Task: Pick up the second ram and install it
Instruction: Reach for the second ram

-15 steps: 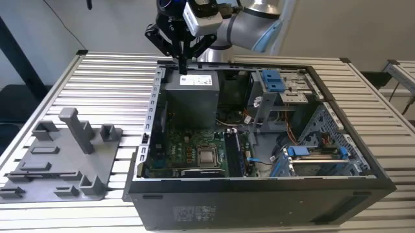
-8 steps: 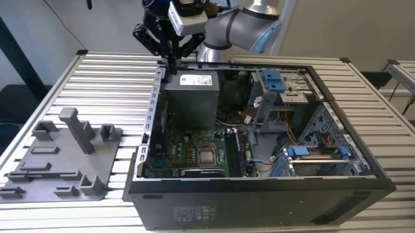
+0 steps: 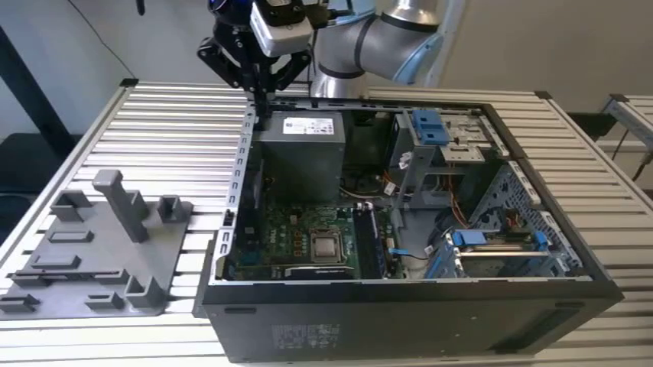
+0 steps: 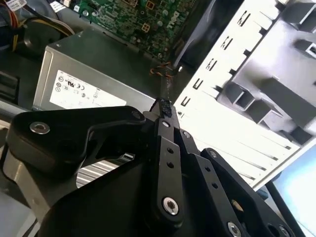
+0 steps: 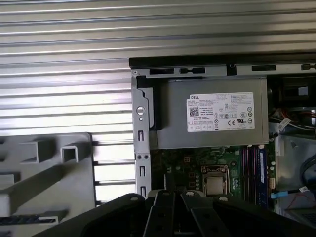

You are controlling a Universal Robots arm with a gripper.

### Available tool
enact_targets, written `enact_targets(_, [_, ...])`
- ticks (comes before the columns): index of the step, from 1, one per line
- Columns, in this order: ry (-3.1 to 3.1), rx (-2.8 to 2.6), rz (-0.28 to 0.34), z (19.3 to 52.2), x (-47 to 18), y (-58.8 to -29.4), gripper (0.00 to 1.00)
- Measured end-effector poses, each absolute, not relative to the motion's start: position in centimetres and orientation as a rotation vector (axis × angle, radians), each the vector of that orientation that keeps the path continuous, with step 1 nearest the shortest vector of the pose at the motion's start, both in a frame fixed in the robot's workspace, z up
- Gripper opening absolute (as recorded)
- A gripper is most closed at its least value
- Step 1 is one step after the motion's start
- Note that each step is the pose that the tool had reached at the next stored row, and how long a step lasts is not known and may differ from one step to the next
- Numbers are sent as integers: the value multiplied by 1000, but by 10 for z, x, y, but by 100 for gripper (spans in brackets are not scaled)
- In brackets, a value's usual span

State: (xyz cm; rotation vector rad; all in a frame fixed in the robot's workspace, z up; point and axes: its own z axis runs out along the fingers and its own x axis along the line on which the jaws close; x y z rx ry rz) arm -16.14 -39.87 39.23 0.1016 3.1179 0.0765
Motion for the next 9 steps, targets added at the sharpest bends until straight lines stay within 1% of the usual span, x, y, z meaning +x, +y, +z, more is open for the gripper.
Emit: enact_targets(9, [3118,102,76,391,-168,-399,11])
